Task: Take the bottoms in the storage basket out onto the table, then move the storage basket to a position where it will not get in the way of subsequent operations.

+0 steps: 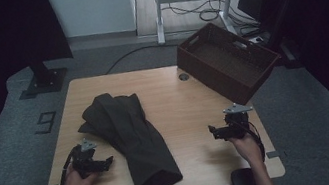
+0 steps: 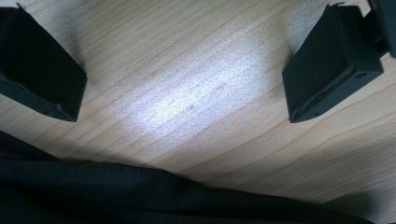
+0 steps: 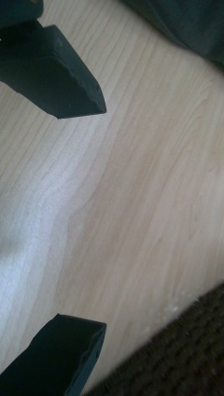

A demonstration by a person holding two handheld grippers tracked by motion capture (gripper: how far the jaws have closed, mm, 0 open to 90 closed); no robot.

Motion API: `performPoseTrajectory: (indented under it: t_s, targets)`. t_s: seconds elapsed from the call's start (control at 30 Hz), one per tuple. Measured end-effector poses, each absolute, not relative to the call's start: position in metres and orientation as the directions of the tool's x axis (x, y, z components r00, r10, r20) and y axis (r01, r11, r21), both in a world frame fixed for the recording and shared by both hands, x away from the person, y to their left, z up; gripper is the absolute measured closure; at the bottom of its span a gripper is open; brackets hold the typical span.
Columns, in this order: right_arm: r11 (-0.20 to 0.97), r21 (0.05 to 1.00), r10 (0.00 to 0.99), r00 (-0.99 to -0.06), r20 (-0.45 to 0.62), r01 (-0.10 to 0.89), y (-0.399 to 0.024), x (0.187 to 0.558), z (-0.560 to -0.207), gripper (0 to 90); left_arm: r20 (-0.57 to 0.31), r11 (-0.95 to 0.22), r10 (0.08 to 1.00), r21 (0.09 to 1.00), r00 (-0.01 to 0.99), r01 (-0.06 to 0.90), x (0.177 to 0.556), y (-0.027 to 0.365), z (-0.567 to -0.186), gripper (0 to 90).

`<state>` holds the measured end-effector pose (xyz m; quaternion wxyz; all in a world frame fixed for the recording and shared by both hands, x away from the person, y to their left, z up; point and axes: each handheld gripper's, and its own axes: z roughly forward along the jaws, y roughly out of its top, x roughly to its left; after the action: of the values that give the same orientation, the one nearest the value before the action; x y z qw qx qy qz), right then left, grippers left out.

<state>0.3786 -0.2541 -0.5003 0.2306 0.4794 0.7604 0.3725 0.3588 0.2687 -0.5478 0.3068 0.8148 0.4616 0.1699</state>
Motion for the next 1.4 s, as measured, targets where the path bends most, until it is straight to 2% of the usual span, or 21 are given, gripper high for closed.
performPoseTrajectory:
  t_s: [0.8,1.4]
  targets:
    - [0.304,0.715,0.894,-0.448,0.014,0.629,-0.243,0.376,-0.556,0.0,-0.006,-0.386,0.856,0.657,0.516,0.648,0.359,0.269,-0.548,0.0]
    - [0.312,0.715,0.89,-0.457,0.011,0.625,-0.244,0.376,-0.556,0.0,-0.007,-0.387,0.855,0.657,0.518,0.647,0.358,0.268,-0.548,0.0]
